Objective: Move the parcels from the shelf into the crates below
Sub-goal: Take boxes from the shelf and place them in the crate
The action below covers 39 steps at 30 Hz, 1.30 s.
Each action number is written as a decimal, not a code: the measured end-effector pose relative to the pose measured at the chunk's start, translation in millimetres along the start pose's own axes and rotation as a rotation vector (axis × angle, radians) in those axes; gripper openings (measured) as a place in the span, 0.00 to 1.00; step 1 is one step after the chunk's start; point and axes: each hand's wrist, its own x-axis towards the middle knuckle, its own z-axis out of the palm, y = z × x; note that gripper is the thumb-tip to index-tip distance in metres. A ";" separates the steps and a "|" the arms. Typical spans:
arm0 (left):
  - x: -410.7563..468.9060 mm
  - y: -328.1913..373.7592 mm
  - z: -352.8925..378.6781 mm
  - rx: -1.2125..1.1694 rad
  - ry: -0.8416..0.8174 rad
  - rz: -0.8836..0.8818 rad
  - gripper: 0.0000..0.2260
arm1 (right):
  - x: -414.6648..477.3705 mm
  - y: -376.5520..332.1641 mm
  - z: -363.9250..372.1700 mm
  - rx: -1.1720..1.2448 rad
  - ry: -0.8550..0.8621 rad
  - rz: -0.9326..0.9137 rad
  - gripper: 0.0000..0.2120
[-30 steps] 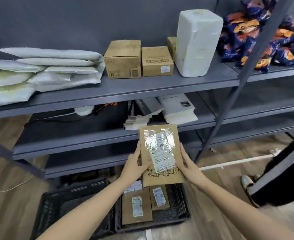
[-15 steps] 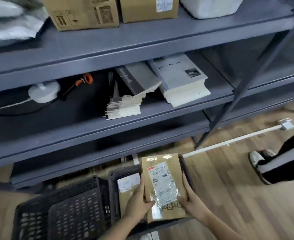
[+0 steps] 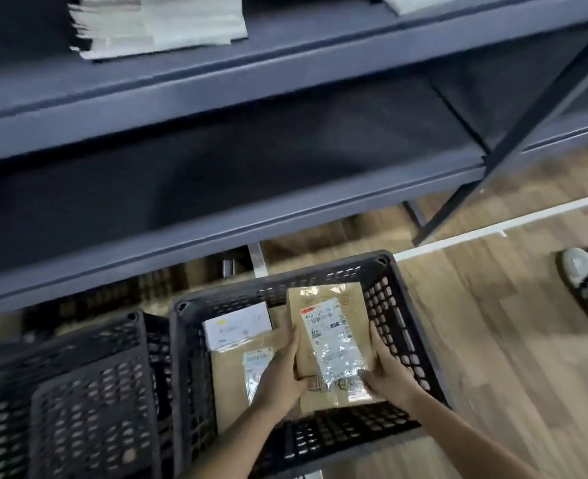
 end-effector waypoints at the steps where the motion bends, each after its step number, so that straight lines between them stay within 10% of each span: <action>1: 11.8 -9.1 8.2 -0.003 -0.013 -0.006 0.47 | 13.1 7.9 2.5 -0.004 -0.025 -0.004 0.48; 9: 92.2 -66.7 62.3 0.037 -0.074 -0.003 0.45 | 105.4 67.8 16.4 -0.075 -0.053 0.084 0.49; 15: 132.5 -89.7 85.7 0.128 -0.006 0.073 0.17 | 141.7 80.6 21.3 -0.269 -0.038 0.092 0.42; 31: 136.1 -69.8 66.5 0.672 0.022 0.174 0.54 | 154.1 72.3 9.1 -0.850 -0.066 -0.010 0.52; 39: 161.2 -91.4 72.2 0.925 -0.113 0.233 0.54 | 176.9 73.2 13.6 -1.192 -0.187 -0.079 0.55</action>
